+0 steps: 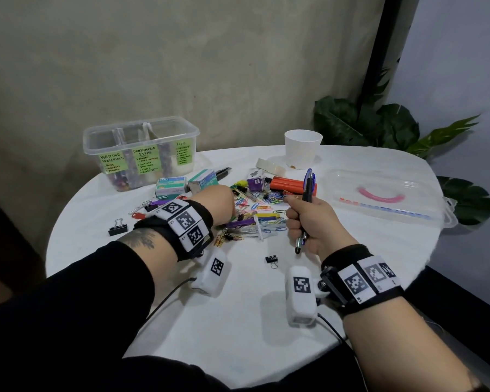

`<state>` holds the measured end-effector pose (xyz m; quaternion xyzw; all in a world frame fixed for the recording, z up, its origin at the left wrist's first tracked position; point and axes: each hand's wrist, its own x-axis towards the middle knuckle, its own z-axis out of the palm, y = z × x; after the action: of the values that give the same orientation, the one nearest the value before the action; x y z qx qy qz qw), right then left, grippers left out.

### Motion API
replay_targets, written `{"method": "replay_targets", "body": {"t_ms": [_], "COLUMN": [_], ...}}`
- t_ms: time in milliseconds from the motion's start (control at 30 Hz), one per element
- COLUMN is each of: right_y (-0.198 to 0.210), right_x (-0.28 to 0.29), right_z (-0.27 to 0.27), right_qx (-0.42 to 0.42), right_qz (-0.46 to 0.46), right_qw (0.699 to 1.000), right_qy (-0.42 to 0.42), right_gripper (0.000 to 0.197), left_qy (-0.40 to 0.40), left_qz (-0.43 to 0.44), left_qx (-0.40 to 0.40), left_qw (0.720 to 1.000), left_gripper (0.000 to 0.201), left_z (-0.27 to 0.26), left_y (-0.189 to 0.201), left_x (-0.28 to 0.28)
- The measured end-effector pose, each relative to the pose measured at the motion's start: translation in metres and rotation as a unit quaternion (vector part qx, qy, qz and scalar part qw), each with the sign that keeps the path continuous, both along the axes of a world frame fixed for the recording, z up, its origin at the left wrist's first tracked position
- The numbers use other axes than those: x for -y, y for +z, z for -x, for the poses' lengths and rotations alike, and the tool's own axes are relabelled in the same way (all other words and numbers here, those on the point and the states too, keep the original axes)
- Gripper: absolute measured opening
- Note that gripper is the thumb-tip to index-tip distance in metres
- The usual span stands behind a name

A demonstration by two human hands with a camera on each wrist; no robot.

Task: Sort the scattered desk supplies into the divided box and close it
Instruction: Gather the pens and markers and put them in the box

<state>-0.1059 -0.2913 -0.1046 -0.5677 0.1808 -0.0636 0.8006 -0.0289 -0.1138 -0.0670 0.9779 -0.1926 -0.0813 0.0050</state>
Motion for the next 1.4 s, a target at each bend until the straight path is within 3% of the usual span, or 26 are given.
{"method": "replay_targets", "body": {"t_ms": [133,267,433,600,833,933,1033,1100,1267,1400], "right_y": [0.002,0.002,0.001,0.003,0.005,0.006,0.006,0.006,0.007,0.008], "right_x": [-0.001,-0.001,-0.001,-0.003,-0.005,-0.006,-0.007,-0.007,-0.008,-0.009], "right_z": [0.003,0.002,0.003,0.003,0.006,0.007,0.008,0.008,0.011,0.010], "right_qx": [0.008,0.008,0.012,0.011,0.005,0.007,0.004,0.003,0.009,0.022], "right_qz": [0.000,0.011,0.018,0.026,0.044,0.047,0.062,0.067,0.068,0.073], "right_qw": [1.000,1.000,0.999,0.999,0.998,0.997,0.996,0.995,0.994,0.994], "right_qy": [0.014,0.021,0.027,0.039,0.052,0.054,0.062,0.071,0.079,0.074], "right_gripper": [0.019,0.019,0.021,0.018,0.020,0.019,0.024,0.023,0.014,0.019], "left_qy": [-0.001,0.004,0.008,-0.003,-0.031,-0.032,-0.032,-0.014,-0.006,-0.046], "left_qz": [-0.030,-0.006,0.027,-0.029,-0.021,-0.020,0.036,0.127,0.308,0.363], "left_qx": [0.003,-0.041,-0.061,-0.056,-0.051,-0.063,-0.071,-0.075,-0.094,-0.136], "left_qw": [1.000,0.999,0.998,0.998,0.998,0.997,0.996,0.989,0.947,0.921], "left_gripper": [0.023,0.020,0.031,0.040,0.019,0.027,0.024,0.024,0.017,0.017], "left_z": [-0.001,0.004,0.003,0.011,0.015,0.018,0.017,0.016,0.019,0.025], "left_y": [-0.002,-0.002,-0.006,-0.003,0.000,0.001,0.002,0.003,0.006,0.009], "left_x": [-0.003,-0.003,-0.005,-0.002,0.000,-0.001,-0.001,-0.001,0.006,0.015]}}
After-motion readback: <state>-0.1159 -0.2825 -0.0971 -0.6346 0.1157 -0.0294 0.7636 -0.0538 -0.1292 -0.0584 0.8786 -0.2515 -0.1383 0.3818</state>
